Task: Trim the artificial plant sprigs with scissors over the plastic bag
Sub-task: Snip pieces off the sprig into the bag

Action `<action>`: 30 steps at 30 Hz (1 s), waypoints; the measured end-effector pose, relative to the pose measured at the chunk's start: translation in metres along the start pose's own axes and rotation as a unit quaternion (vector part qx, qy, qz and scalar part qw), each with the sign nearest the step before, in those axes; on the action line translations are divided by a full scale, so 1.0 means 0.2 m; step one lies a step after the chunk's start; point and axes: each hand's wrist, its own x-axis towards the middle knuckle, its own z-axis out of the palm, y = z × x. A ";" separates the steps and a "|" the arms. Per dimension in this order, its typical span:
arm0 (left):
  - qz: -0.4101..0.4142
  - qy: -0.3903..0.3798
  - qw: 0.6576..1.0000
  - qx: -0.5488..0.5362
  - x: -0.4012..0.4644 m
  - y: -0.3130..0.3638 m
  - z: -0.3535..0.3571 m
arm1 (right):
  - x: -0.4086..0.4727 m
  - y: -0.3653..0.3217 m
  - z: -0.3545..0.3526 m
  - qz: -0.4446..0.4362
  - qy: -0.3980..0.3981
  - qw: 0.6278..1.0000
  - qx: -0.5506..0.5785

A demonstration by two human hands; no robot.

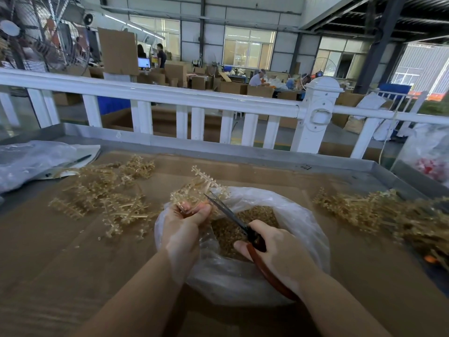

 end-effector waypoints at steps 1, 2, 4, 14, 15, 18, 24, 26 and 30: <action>-0.003 -0.001 1.000 -0.003 0.00 0.00 0.00 | 0.00 0.00 0.00 0.001 -0.002 1.000 0.000; -0.005 -0.003 1.000 -0.006 0.00 0.00 0.00 | 0.00 0.00 0.00 0.001 -0.002 1.000 -0.001; -0.010 -0.007 1.000 -0.007 0.00 0.00 0.00 | 0.00 0.00 0.00 0.001 -0.001 1.000 -0.001; -0.014 0.005 1.000 -0.009 0.02 -0.01 0.01 | -0.01 0.00 -0.02 -0.003 0.001 1.000 -0.011; -0.013 0.007 1.000 -0.010 0.02 -0.01 0.01 | -0.01 -0.01 -0.02 -0.003 0.000 1.000 -0.014; -0.009 0.004 1.000 -0.007 0.03 -0.01 0.01 | -0.01 -0.01 -0.02 0.000 -0.007 1.000 -0.014; -0.016 -0.005 1.000 -0.023 0.03 -0.01 -0.01 | 0.00 0.00 -0.02 0.000 -0.010 1.000 -0.005; -0.014 -0.006 1.000 -0.021 0.03 -0.02 -0.01 | 0.00 0.01 -0.02 -0.001 -0.012 1.000 -0.004; -0.018 -0.005 0.999 -0.034 0.03 -0.02 -0.01 | 0.00 0.01 -0.01 -0.006 -0.009 1.000 -0.009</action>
